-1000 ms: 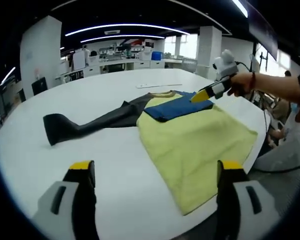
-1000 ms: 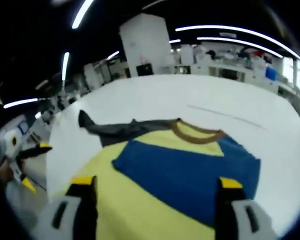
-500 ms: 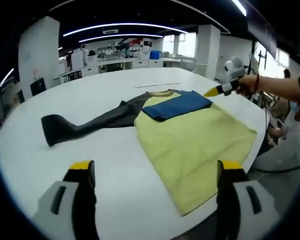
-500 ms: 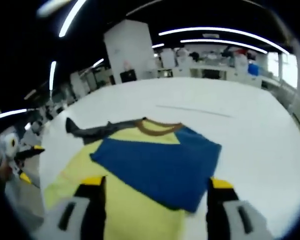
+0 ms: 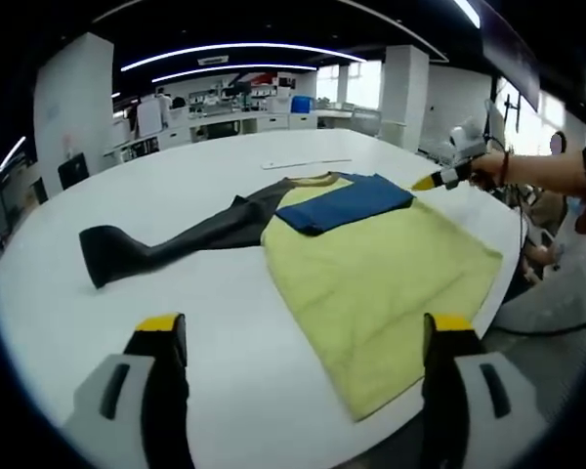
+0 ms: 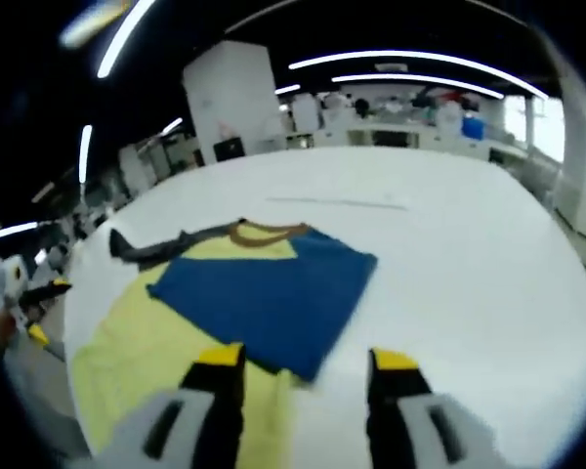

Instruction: Fold the garment on the visible template until the final outline fits inside the template.

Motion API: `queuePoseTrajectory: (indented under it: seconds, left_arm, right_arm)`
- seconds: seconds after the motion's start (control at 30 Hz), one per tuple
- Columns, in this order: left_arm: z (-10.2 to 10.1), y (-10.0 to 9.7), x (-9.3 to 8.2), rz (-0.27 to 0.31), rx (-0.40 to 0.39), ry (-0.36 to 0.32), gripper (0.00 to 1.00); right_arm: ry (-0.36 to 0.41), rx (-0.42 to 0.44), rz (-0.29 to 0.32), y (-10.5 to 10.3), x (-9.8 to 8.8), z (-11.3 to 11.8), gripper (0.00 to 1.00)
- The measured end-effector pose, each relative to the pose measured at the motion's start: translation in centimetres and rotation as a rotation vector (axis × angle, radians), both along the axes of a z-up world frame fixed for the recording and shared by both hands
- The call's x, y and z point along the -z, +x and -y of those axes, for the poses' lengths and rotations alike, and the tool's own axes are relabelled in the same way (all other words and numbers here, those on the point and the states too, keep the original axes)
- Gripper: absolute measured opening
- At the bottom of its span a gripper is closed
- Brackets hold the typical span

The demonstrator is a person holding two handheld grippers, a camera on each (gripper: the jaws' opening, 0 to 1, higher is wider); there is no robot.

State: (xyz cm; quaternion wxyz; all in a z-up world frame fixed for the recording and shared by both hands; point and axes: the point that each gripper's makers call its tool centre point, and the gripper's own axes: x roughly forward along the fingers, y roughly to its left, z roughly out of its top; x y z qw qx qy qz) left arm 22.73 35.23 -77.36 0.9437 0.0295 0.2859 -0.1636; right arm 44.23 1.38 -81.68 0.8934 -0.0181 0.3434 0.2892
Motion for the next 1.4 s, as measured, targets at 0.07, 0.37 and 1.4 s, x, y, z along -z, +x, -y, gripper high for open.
queuePoseTrajectory:
  seconds: [0.07, 0.37, 1.4]
  left_arm:
    - [0.1, 0.0, 0.0, -0.004, -0.001, 0.000, 0.98]
    - [0.3, 0.1, 0.3, -0.010, 0.003, 0.002, 0.97]
    - [-0.2, 0.0, 0.8, -0.028, -0.011, 0.013, 0.94]
  right_arm:
    - [-0.001, 0.003, -0.008, -0.4, 0.4, 0.3, 0.39]
    - [-0.021, 0.013, -0.026, -1.1, 1.6, 1.1, 0.23]
    - [-0.126, -0.050, 0.001, -0.6, 2.5, 0.9, 0.00]
